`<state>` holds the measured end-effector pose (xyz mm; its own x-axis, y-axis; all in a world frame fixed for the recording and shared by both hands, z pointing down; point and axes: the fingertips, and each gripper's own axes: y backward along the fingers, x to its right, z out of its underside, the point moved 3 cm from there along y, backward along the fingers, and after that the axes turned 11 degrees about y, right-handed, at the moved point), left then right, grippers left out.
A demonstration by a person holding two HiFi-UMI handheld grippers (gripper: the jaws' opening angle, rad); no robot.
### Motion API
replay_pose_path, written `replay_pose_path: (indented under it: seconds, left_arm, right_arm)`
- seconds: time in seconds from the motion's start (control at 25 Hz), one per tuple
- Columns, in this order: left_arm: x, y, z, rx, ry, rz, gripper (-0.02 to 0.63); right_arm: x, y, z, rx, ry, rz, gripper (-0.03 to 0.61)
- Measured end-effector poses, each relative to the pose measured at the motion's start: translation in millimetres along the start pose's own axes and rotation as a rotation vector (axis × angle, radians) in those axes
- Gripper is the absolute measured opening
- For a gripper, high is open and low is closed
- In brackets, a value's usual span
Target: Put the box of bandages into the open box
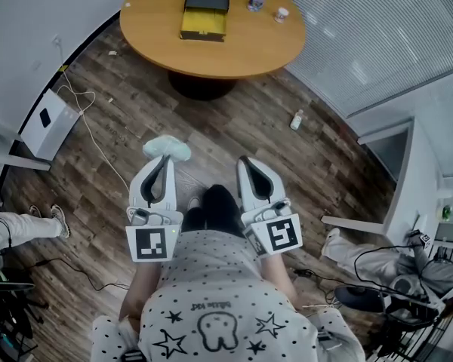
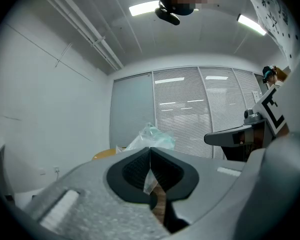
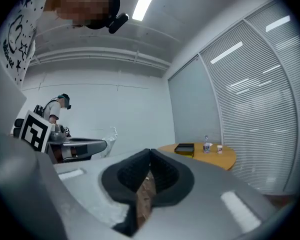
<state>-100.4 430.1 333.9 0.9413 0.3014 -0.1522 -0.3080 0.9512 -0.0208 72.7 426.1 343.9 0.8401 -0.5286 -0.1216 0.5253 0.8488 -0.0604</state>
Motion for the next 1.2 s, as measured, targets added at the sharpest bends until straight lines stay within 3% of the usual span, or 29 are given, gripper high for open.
replay_pose_path:
  seconds: [0.48, 0.64, 0.92, 1.2]
  left_arm:
    - [-6.5, -37.6, 5.8, -0.020, 0.015, -0.034, 0.012]
    - [-9.4, -70.1, 3.8, -0.010, 0.030, -0.041, 0.011]
    - [-8.0, -126.7, -1.1, 0.003, -0.013, -0.042, 0.012]
    - [-15.4, -175.2, 0.7, 0.018, -0.018, -0.100, 0.012]
  right_arm:
    - [24.9, -34.0, 9.3, -0.022, -0.025, -0.040, 0.005]
    - [49.2, -59.7, 10.6, -0.019, -0.021, -0.049, 0.005]
    - [100.8, -104.0, 8.6, 0.011, -0.015, -0.058, 0.005]
    - [143.8, -143.0, 14.5, 0.025, -0.008, -0.093, 0.005]
